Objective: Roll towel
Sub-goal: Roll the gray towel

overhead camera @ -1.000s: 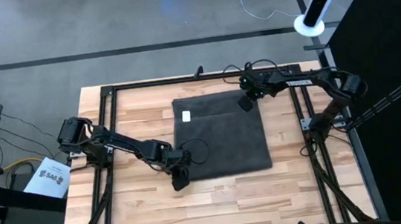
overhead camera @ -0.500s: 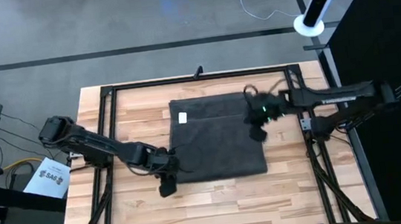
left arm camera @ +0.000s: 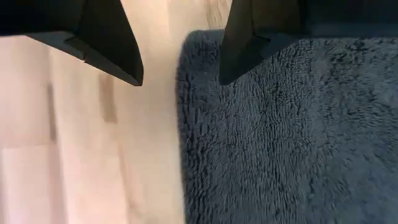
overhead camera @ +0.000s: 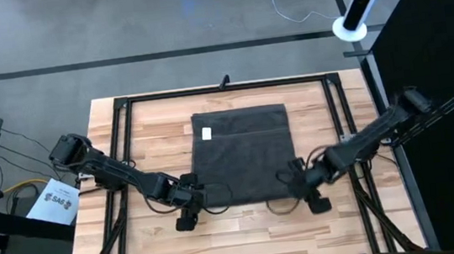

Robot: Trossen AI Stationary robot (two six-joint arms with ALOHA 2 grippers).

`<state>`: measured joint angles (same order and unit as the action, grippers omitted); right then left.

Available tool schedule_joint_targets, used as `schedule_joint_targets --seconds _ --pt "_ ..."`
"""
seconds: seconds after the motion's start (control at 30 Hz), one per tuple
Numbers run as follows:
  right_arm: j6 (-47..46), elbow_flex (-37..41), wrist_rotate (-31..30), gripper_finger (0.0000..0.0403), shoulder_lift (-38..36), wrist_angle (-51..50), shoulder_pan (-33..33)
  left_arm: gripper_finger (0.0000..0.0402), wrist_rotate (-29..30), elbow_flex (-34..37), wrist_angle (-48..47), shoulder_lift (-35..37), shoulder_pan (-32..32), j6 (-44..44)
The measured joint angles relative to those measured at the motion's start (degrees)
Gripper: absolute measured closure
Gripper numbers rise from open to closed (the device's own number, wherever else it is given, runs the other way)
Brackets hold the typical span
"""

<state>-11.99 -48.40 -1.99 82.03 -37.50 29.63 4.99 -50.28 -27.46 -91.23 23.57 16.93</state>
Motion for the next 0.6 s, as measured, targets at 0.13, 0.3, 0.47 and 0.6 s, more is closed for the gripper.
schedule_joint_targets --seconds 0.13,0.3,0.47,0.6 --pt "-3.2 0.0 -6.3 0.0213 6.6 0.8 3.7 0.0195 0.0 0.0 -0.3 -3.7 0.3 -0.3" --pt "-11.7 -0.8 -11.7 0.0232 13.8 -1.3 5.6 0.0208 1.0 -0.4 -0.7 -7.6 1.0 0.3" --pt "-20.0 -2.4 -11.9 0.0264 14.6 -3.5 7.2 0.0234 1.3 -0.3 -0.3 -7.0 2.3 3.7" --pt "-21.7 -2.9 -11.6 0.0267 11.4 -4.0 8.3 0.0248 1.2 -0.2 0.2 -5.8 3.1 5.0"
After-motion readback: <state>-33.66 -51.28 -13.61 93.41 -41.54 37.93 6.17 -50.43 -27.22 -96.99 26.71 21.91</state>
